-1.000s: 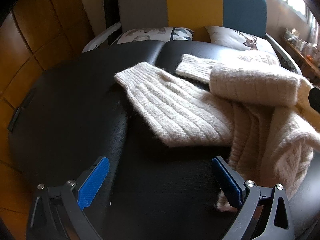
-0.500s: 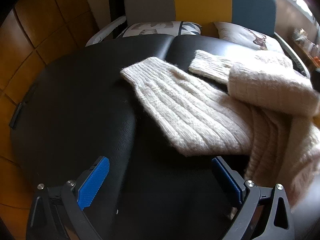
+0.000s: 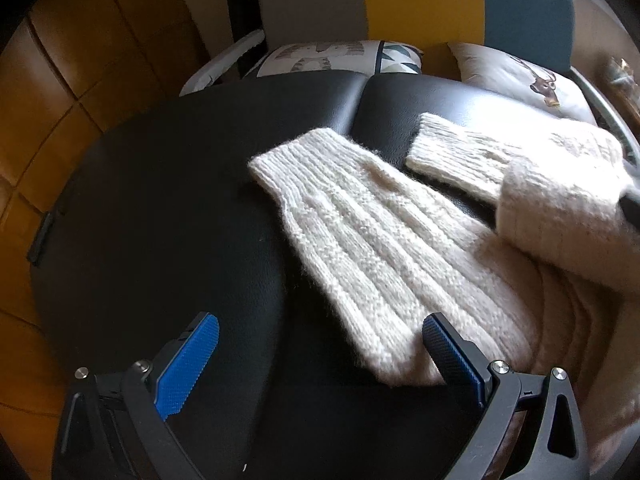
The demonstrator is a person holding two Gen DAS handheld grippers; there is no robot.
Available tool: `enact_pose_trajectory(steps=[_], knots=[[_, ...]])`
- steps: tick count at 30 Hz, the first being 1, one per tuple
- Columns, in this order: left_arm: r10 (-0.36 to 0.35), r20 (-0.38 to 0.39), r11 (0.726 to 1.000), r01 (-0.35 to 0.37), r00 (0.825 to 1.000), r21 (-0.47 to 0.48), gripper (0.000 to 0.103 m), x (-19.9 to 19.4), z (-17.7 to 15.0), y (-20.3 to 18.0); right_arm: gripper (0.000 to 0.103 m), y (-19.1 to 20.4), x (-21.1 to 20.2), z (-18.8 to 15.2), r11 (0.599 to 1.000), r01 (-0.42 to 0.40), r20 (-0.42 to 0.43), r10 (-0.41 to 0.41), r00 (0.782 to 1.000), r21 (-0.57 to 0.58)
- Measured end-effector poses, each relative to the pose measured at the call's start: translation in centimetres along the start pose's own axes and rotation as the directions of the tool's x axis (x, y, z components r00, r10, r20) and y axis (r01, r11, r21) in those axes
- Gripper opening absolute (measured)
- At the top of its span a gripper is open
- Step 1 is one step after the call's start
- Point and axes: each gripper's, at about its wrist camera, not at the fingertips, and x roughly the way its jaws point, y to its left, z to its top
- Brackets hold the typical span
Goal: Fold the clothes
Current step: 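Close the right tool on the cream sweater's sleeve cuff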
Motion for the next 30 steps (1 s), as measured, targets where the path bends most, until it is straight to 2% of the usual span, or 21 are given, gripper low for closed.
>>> enact_pose_trajectory(steps=[2, 6, 7, 8, 12, 13, 14, 16, 21, 30], knots=[[0.004, -0.010, 1.000, -0.004, 1.000, 0.003, 0.103, 0.5, 0.2, -0.1, 0.084, 0.8, 1.2, -0.2, 0.998, -0.041, -0.056, 0.039, 0.998, -0.037], [0.011, -0.016, 1.000, -0.011, 1.000, 0.005, 0.103, 1.0, 0.5, -0.3, 0.083, 1.5, 4.1, -0.7, 0.999, -0.012, -0.159, 0.005, 0.987, -0.048], [0.012, -0.015, 1.000, -0.012, 1.000, 0.006, 0.103, 1.0, 0.5, -0.3, 0.078, 1.4, 4.5, -0.9, 0.999, -0.014, -0.165, 0.005, 0.986, -0.049], [0.013, -0.014, 1.000, -0.013, 1.000, 0.007, 0.103, 1.0, 0.4, -0.3, 0.065, 1.3, 4.7, -1.1, 0.999, -0.016, -0.167, 0.008, 0.986, -0.049], [0.020, -0.010, 1.000, -0.020, 1.000, 0.009, 0.103, 1.0, 0.3, -0.5, 0.032, 0.9, 4.8, -1.7, 0.999, -0.023, -0.149, 0.019, 0.989, -0.026], [0.021, -0.011, 1.000, -0.021, 1.000, 0.008, 0.103, 1.0, 0.2, -0.5, 0.021, 0.7, 4.5, -1.8, 0.999, -0.027, -0.135, 0.024, 0.991, -0.018], [0.023, -0.011, 1.000, -0.023, 1.000, 0.008, 0.103, 1.0, 0.2, -0.5, 0.017, 0.6, 4.2, -1.9, 0.999, -0.030, -0.120, 0.029, 0.992, -0.010], [0.029, -0.010, 1.000, -0.029, 1.000, 0.003, 0.103, 0.7, 0.2, -0.5, 0.014, 0.1, 4.0, -1.9, 0.999, -0.045, -0.106, 0.046, 0.993, 0.011], [-0.006, 0.035, 1.000, 0.007, 0.999, -0.030, 0.103, -0.8, 0.6, -0.5, 0.013, -1.2, 3.1, -2.0, 0.995, -0.075, -0.072, 0.080, 0.994, 0.068], [0.062, 0.021, 0.997, -0.063, 0.998, 0.048, 0.103, 0.4, 0.9, -2.7, 0.013, -2.7, 1.4, -1.8, 0.992, -0.078, -0.019, 0.081, 0.997, 0.100]])
